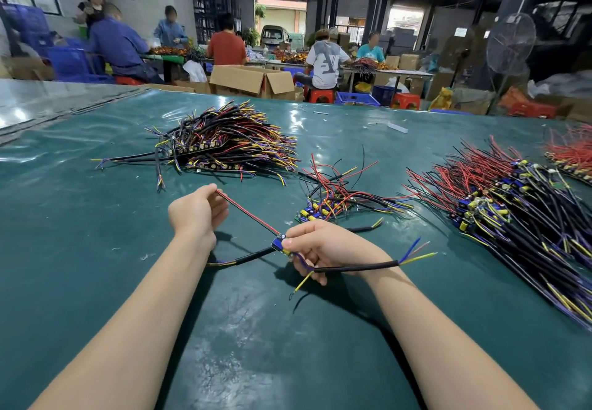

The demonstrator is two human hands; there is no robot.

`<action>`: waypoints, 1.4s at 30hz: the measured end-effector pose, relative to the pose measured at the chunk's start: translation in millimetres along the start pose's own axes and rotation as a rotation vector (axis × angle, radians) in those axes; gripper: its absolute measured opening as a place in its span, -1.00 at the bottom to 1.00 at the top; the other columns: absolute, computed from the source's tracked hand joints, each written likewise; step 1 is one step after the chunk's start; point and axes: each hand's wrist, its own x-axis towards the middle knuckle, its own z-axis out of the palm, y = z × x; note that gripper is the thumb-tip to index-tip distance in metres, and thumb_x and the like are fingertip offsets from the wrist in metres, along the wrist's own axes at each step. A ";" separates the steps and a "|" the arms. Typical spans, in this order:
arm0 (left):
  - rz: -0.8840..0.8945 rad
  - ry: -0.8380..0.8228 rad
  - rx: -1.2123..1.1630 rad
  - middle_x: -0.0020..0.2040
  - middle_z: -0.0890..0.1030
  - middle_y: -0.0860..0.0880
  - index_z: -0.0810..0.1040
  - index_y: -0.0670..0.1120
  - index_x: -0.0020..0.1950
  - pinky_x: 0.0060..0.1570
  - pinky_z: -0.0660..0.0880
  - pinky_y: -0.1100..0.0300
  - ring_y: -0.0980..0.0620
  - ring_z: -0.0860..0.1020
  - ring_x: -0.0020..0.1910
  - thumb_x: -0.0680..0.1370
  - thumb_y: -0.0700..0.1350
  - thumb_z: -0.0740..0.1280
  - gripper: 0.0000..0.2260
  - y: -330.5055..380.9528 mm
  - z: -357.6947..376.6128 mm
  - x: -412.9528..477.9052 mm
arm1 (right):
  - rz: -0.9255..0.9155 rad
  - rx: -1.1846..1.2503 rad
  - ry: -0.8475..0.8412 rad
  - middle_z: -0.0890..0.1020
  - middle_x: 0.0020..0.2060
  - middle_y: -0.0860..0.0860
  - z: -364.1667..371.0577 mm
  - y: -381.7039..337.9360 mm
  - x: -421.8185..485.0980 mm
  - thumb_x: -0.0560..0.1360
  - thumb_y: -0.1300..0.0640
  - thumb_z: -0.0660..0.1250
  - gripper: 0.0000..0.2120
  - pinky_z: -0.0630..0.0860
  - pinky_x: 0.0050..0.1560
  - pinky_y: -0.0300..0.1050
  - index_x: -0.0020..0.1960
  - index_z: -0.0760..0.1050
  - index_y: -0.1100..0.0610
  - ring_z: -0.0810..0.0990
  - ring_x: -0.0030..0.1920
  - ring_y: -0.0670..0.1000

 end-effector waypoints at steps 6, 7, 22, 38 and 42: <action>0.130 0.094 0.031 -0.66 0.48 0.12 0.47 -0.11 -0.37 -0.53 0.42 0.34 0.17 0.49 -0.58 0.48 -0.30 0.29 -0.76 8.7 -7.5 1.7 | 0.001 0.094 -0.046 0.48 -0.60 0.02 -4.0 1.5 -3.9 0.55 0.25 0.19 -0.73 0.34 -0.66 -0.35 -0.33 0.41 0.15 0.38 -0.67 -0.09; 0.046 0.121 -0.080 -0.67 0.46 0.11 0.45 -0.10 -0.36 -0.57 0.41 0.37 0.21 0.47 -0.63 0.49 -0.31 0.27 -0.76 14.4 -13.3 5.3 | -0.006 0.130 -0.053 0.49 -0.60 0.01 -4.9 2.0 -5.2 0.54 0.25 0.18 -0.75 0.33 -0.66 -0.35 -0.31 0.42 0.16 0.38 -0.67 -0.11; -0.101 -0.809 0.585 -0.32 0.61 -0.06 0.54 -0.14 -0.17 -0.39 0.56 0.28 0.12 0.59 -0.43 0.52 -0.06 0.34 -0.84 -25.7 32.6 -72.5 | -0.327 0.130 1.166 0.40 -0.69 -0.09 -11.2 17.6 19.8 0.44 0.16 0.38 -0.58 0.37 -0.48 -0.29 -0.54 0.33 0.10 0.34 -0.65 -0.17; -0.055 -0.747 0.408 -0.36 0.47 -0.07 0.53 -0.16 0.05 -0.51 0.45 0.38 0.21 0.42 -0.58 0.54 -0.43 0.12 -0.72 -34.9 35.6 -75.5 | -0.198 0.611 0.822 0.49 -0.63 -0.06 -8.1 9.0 10.0 0.53 0.13 0.28 -0.74 0.33 -0.61 -0.38 -0.32 0.43 0.17 0.40 -0.64 -0.17; 0.043 -0.667 0.549 -0.43 0.40 -0.02 0.55 -0.09 -0.04 -0.62 0.17 0.40 0.22 0.24 -0.64 0.52 -0.42 0.08 -0.67 -34.7 34.4 -68.9 | -0.162 0.716 0.719 0.52 -0.62 -0.06 -8.1 7.2 8.6 0.51 0.17 0.30 -0.79 0.37 -0.60 -0.37 -0.29 0.43 0.15 0.43 -0.63 -0.18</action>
